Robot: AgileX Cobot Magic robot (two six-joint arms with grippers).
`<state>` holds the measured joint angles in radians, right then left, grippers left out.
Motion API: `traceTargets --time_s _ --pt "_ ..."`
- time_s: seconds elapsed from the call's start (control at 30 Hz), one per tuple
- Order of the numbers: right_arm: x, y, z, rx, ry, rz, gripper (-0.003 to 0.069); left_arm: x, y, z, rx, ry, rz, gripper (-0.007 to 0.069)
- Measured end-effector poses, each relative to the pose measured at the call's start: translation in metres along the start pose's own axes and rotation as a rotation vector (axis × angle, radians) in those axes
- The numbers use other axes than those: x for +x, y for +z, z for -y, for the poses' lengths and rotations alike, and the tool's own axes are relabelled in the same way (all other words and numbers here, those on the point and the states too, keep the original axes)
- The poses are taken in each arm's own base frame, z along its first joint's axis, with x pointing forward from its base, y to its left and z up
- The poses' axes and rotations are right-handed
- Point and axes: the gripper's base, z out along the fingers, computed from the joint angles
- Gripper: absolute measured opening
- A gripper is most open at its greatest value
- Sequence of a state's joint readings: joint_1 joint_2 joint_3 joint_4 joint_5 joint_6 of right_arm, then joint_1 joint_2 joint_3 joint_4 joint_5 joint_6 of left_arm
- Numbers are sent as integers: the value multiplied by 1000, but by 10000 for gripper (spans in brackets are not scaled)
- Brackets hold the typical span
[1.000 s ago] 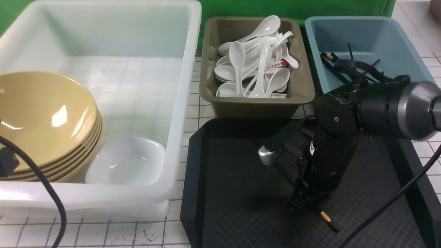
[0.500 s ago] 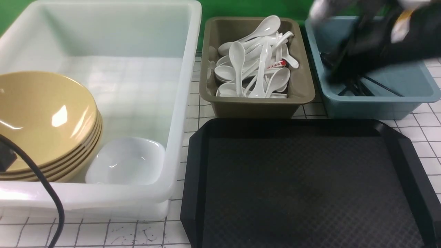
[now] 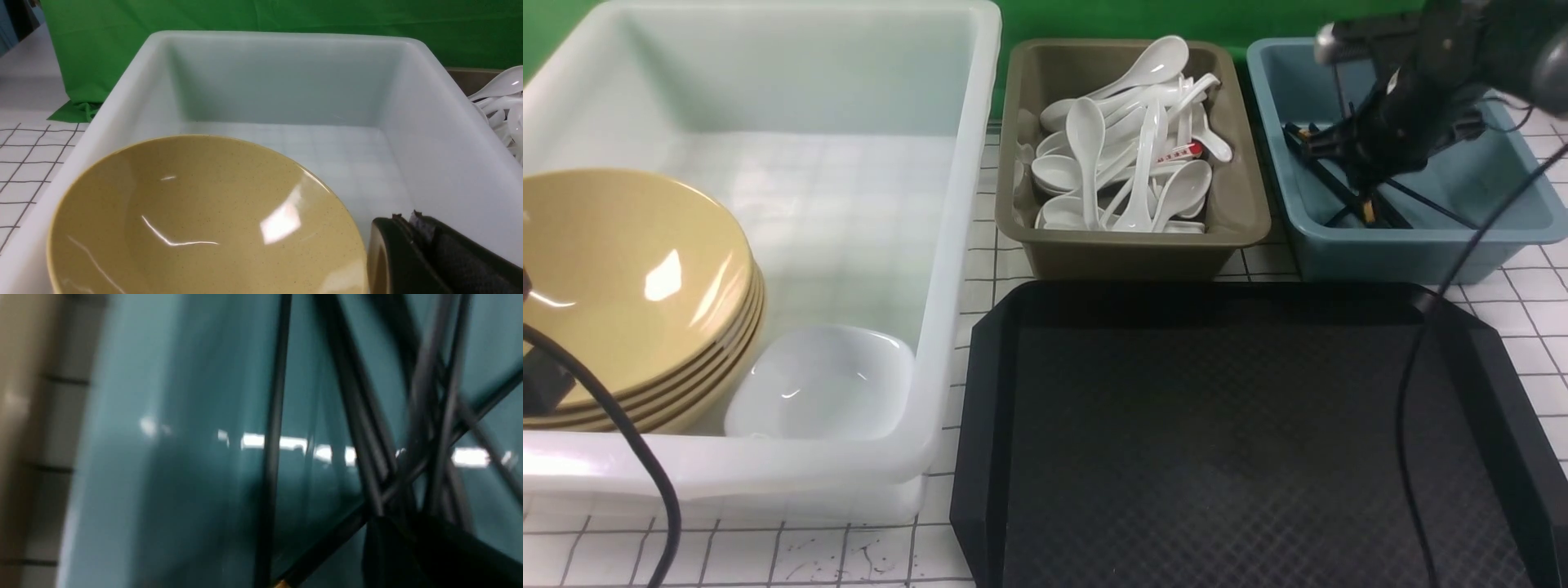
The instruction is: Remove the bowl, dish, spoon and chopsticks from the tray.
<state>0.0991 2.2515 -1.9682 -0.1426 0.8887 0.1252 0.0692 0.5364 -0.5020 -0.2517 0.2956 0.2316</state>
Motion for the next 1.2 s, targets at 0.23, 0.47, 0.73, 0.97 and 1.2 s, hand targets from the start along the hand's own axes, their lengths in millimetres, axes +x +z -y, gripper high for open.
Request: traceTargets --time_s 0.23,0.47,0.73,0.97,1.2 --pt "-13 -63 6 4 -88 38 362 0 0 0 0 -3 0 -12" --pt "-7 -274 27 -23 -118 428 103 0 0 0 1 -4 0 -12" --pt "97 -404 23 -123 -158 681 36 0 0 0 1 -5 0 -12" --pt "205 -368 23 -145 -166 835 36 0 0 0 1 -5 0 -12" --pt "290 -292 22 -140 -161 942 36 0 0 0 1 -5 0 -12"
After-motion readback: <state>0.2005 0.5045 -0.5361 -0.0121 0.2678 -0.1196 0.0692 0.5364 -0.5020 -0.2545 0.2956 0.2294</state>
